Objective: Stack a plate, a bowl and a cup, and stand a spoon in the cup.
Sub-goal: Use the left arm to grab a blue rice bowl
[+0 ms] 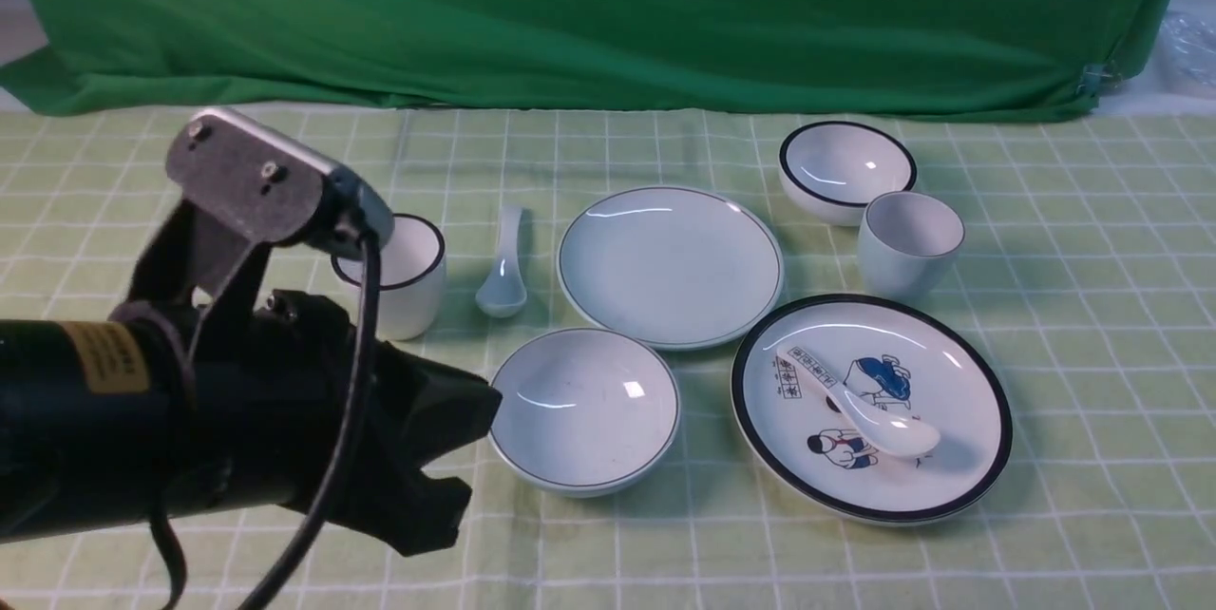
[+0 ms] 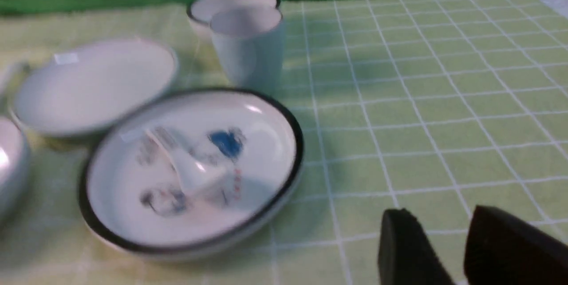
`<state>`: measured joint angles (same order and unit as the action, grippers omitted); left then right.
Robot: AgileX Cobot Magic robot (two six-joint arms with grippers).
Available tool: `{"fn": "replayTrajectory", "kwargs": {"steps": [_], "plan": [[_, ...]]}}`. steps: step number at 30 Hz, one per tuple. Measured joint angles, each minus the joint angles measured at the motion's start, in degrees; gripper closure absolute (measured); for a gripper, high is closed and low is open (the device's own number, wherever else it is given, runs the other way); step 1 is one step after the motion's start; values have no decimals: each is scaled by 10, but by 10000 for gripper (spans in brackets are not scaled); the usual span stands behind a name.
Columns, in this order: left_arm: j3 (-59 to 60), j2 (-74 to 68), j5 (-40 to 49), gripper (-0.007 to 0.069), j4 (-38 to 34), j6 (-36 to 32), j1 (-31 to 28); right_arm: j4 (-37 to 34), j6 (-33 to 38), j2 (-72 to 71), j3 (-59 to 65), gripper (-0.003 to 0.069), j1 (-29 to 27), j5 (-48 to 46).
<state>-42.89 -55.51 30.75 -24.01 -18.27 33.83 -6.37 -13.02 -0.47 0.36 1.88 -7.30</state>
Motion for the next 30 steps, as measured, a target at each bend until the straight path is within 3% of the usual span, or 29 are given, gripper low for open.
{"fn": "replayTrajectory", "kwargs": {"steps": [7, 12, 16, 23, 30], "plan": [[-2, 33, -7, 603, 0, 0, 1, -25, -136, 0, 0, 412, 0, 109], [-2, 42, -13, 603, 23, -11, 1, -26, -160, 10, -17, 445, 15, 40], [-5, 41, -12, 603, 32, -11, 1, -28, -106, 53, -82, 491, 43, -51], [-65, -18, 35, 603, 89, 20, 1, -27, 76, 261, -294, 549, 123, -273], [-137, -148, 107, 603, 121, 21, 1, -27, 175, 405, -415, 553, 138, -361]]}}
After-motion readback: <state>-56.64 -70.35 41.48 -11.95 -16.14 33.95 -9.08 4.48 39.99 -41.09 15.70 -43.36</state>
